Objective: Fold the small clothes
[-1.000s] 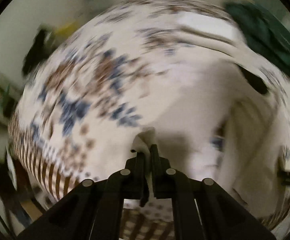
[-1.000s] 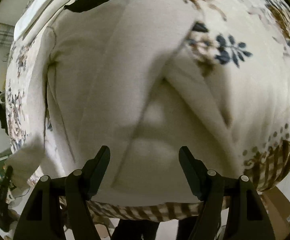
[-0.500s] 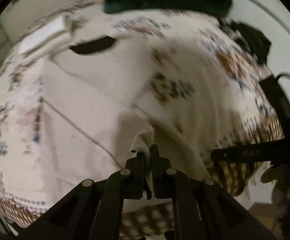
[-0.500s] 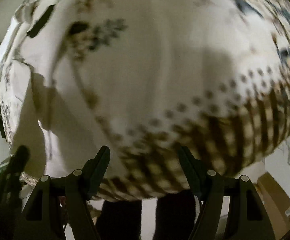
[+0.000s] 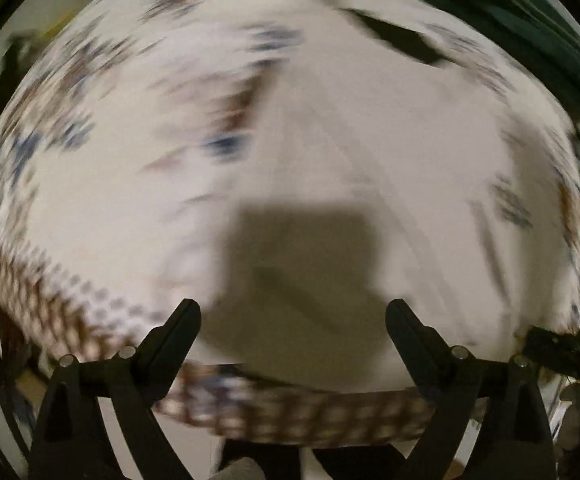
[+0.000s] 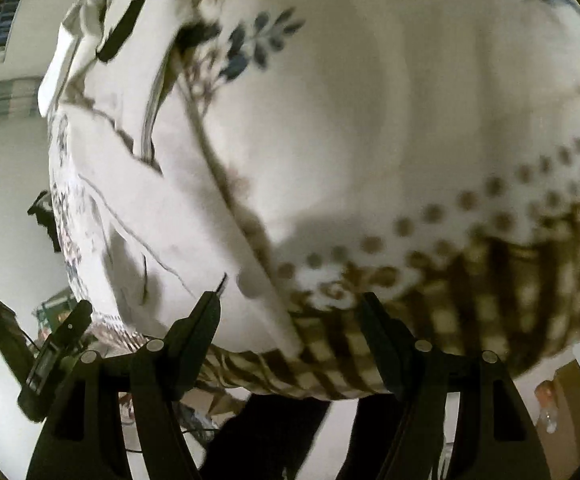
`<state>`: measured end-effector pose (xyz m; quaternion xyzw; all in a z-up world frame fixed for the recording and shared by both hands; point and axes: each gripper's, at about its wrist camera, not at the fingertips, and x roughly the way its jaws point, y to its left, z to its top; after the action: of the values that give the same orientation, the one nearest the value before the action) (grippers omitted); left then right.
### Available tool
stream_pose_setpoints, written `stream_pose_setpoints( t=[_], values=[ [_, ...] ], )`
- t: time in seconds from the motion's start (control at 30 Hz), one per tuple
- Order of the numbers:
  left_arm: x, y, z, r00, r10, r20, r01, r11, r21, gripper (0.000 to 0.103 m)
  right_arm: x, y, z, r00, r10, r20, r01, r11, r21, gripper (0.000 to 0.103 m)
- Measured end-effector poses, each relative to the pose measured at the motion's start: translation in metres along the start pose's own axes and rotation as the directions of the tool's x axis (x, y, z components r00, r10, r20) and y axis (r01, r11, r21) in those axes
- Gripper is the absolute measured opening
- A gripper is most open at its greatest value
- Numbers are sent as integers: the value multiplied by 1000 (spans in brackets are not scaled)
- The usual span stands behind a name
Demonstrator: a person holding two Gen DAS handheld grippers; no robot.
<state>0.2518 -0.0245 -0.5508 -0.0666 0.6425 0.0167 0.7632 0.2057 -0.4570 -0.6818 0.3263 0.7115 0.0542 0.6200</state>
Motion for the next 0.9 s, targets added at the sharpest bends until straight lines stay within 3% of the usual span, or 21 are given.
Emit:
stream_pose_setpoints(
  t=[0.13,0.23,0.3,0.33,0.37,0.4,0.43,0.63,0.8,0.87,0.9],
  values=[
    [24,61,-11,995,-21,-98,11,995,-103,93,20,2,-4,998,26,-51,-25,1000,12,73],
    [40,69,-18,988,-62,-143,50,995,-92,93,30,7,-1,997,21,-68,-19,999,29,73],
    [51,66,-22,985,-66,-161,57,997,-61,86,34,8,0,998,22,-66,-20,999,35,67],
    [55,64,-24,982,-77,-171,69,996,-53,65,38,10,-1,997,31,-67,-29,999,39,52],
    [57,62,-26,981,-79,-180,73,996,-44,36,42,13,0,997,31,-71,-28,999,43,41],
    [57,60,-28,979,-88,-182,83,996,-34,23,40,11,-2,997,27,-74,-23,999,45,14],
    [54,59,-30,980,-99,-172,97,995,-21,4,50,23,-2,997,29,-68,-25,998,51,9],
    [16,86,-47,982,-161,-101,153,985,-82,3,25,14,-9,999,-9,35,3,986,166,2],
    [16,113,-59,955,-259,-143,237,960,-151,7,35,10,-14,999,36,-34,-30,987,156,4],
    [18,118,-58,943,-295,-155,268,947,-175,12,37,12,-13,999,26,-42,-19,987,162,15],
    [24,115,-58,939,-300,-168,268,945,-186,17,41,16,-13,998,35,-44,-27,985,170,29]
  ],
)
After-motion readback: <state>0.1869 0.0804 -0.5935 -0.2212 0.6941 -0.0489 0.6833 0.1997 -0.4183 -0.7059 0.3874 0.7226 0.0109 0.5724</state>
